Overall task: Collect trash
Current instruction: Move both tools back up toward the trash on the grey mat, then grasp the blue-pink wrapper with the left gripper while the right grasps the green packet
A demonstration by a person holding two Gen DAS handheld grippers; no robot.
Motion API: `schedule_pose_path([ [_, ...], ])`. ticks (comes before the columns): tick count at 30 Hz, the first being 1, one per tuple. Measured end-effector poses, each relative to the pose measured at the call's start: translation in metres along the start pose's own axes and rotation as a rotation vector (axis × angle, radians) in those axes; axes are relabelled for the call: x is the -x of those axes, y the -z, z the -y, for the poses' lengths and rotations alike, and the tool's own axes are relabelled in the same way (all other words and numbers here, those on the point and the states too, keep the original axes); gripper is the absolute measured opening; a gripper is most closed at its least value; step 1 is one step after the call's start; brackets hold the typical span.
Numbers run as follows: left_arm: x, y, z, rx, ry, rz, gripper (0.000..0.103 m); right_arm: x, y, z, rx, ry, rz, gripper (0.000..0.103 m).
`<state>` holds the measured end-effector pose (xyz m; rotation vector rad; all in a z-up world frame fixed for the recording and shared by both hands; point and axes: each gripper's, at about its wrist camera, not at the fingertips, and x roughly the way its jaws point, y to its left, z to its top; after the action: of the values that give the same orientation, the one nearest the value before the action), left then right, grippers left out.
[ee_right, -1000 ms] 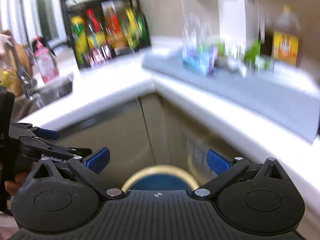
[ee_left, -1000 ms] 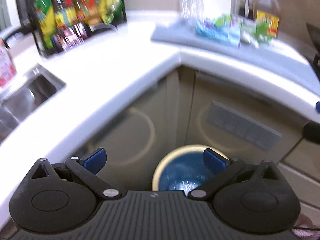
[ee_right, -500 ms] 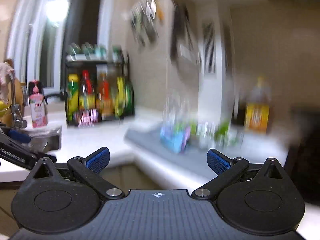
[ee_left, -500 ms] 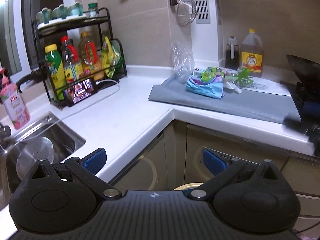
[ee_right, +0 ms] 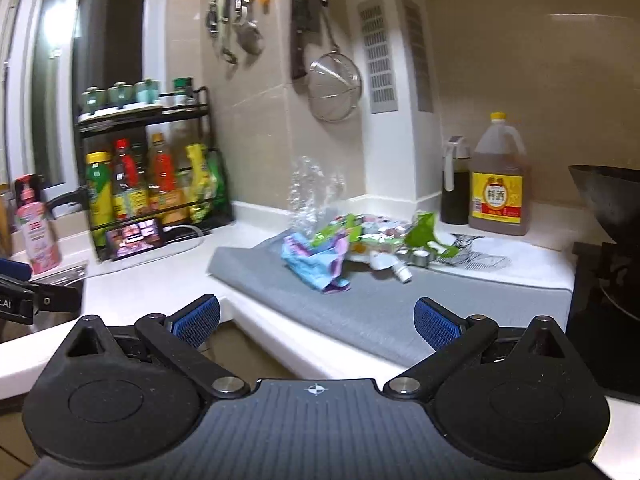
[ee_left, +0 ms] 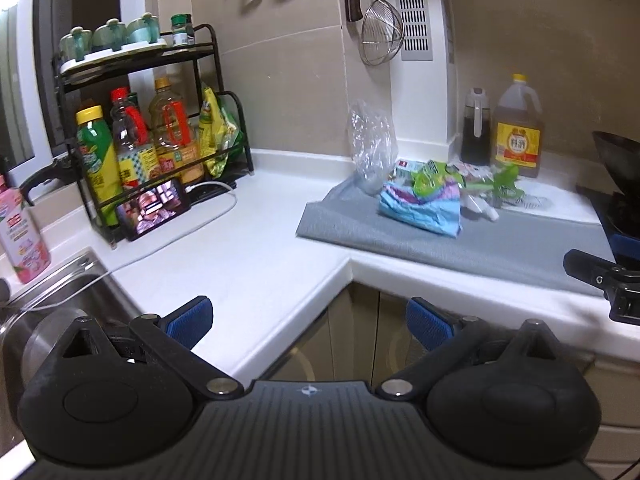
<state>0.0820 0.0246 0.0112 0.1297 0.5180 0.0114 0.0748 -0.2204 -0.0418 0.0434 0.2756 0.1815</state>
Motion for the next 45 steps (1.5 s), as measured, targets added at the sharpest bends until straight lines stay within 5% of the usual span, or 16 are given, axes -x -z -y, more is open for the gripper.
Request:
schedule_pose_path([
  [7,-0.067,-0.033,0.025,0.04,0.069,-0.006,0.103,-0.052,-0.015,0.042,-0.103,0.092,-0.016,0.103],
  [15,-0.154,-0.067,0.102,-0.041,0.182,-0.013,0.103,-0.097,-0.026,0.092,-0.275,0.137,-0.015,0.103],
  [23,-0.242,-0.087,0.157,-0.025,0.248,-0.151,0.103,-0.137,-0.028,0.115,-0.363,0.156,-0.023,0.103],
  [37,-0.294,-0.094,0.083,0.107,0.151,-0.216,0.102,-0.266,-0.041,0.106,-0.606,0.009,-0.13,0.103],
  [38,-0.292,-0.095,0.08,0.112,0.156,-0.204,0.094,-0.269,-0.041,0.105,-0.625,0.005,-0.124,0.091],
  [42,-0.285,-0.1,0.071,0.119,0.21,-0.203,0.012,-0.267,-0.044,0.097,-0.556,-0.009,-0.094,0.013],
  [45,-0.274,-0.101,0.066,0.122,0.208,-0.156,0.004,-0.258,-0.042,0.097,-0.539,-0.013,-0.064,0.001],
])
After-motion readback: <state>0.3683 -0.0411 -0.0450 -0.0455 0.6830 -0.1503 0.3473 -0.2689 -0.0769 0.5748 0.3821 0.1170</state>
